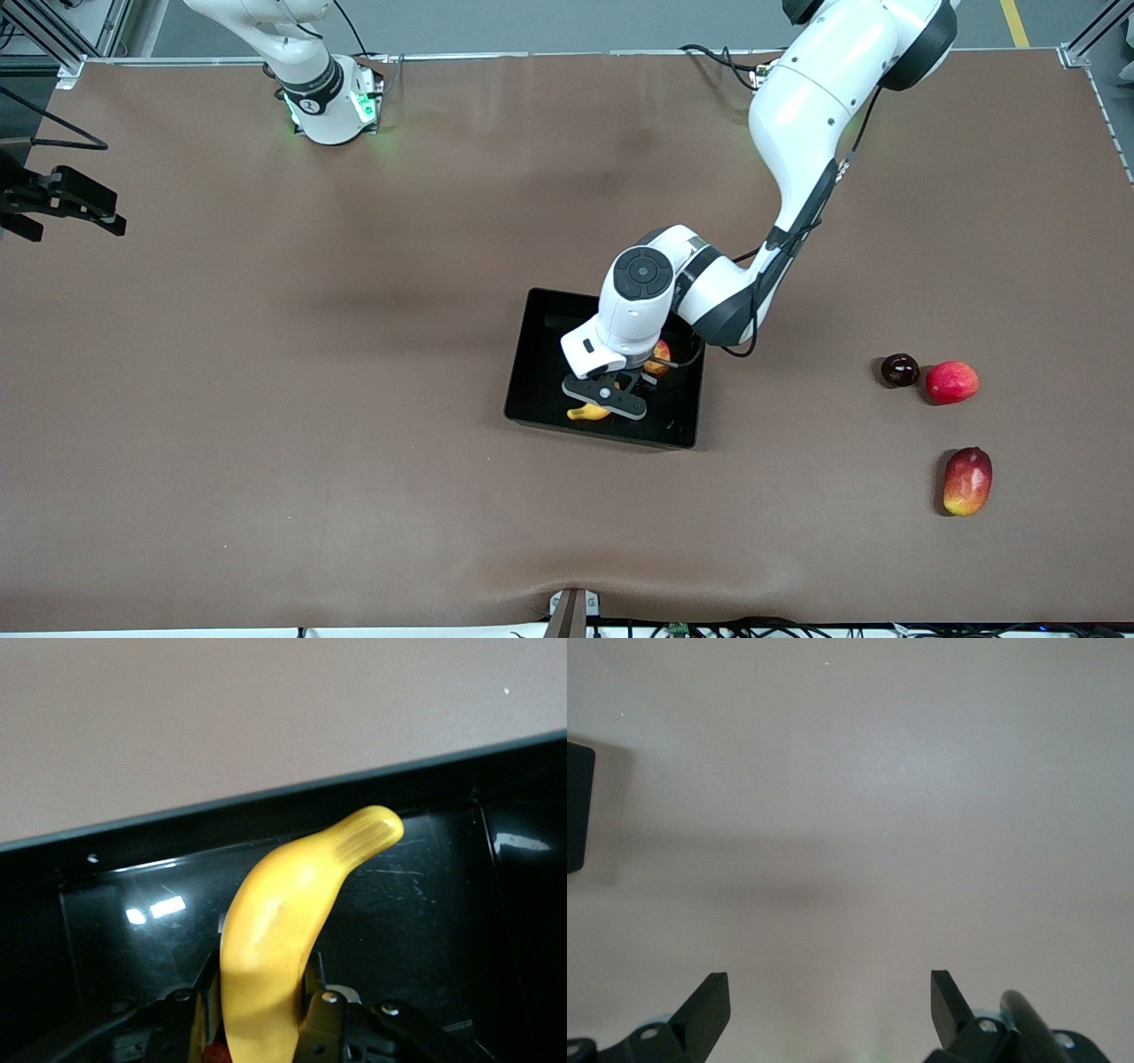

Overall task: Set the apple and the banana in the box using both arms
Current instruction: 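Carry the banana over the black tray with the left gripper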

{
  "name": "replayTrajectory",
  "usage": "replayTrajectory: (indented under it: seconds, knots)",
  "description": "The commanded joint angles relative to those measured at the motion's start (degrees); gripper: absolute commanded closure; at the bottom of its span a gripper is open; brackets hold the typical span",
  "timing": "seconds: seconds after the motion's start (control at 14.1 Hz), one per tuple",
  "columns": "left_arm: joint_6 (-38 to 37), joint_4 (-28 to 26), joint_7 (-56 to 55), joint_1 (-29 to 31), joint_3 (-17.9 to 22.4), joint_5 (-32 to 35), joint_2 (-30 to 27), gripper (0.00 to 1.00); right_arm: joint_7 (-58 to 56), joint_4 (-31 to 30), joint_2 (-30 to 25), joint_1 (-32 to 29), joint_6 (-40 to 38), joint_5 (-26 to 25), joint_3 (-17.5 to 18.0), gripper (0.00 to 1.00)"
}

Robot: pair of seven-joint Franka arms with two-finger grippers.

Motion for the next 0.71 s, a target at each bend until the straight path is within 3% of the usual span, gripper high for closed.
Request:
replayTrajectory:
  seconds: [0.0,0.28,0.43,0.5,0.57,0.64]
  knots:
    - [2.41,1.56,-0.76,-1.7,0.48,0.3,2.4,1.0,0.14,-1.03,-1.39,-1.01,-0.05,1.09,0.5,0.0]
    - [5.58,1.56,-1.55,-2.93,0.48,0.39,4.77,0.96,0.14,-1.03,-1.3,-1.01,-0.05,1.09,0.5,0.0]
    - [5.67,1.3,-1.82,-3.37,1.44,0.39,5.65,0.85,0.14,-1.03,-1.3,-1.01,-0.05,1.09,0.5,0.0]
    - [5.67,1.3,-1.73,-3.98,2.49,0.39,5.74,0.65,0.14,-1.03,-1.3,-1.01,-0.05,1.09,0.5,0.0]
    - [5.67,1.38,-1.55,-4.25,3.37,0.48,5.66,0.36,0.14,-1.03,-1.3,-1.01,-0.05,1.09,0.5,0.0]
    - [5.67,1.38,-1.64,-4.25,4.17,0.39,5.22,0.0,0.14,-1.03,-1.3,-1.01,-0.05,1.09,0.5,0.0]
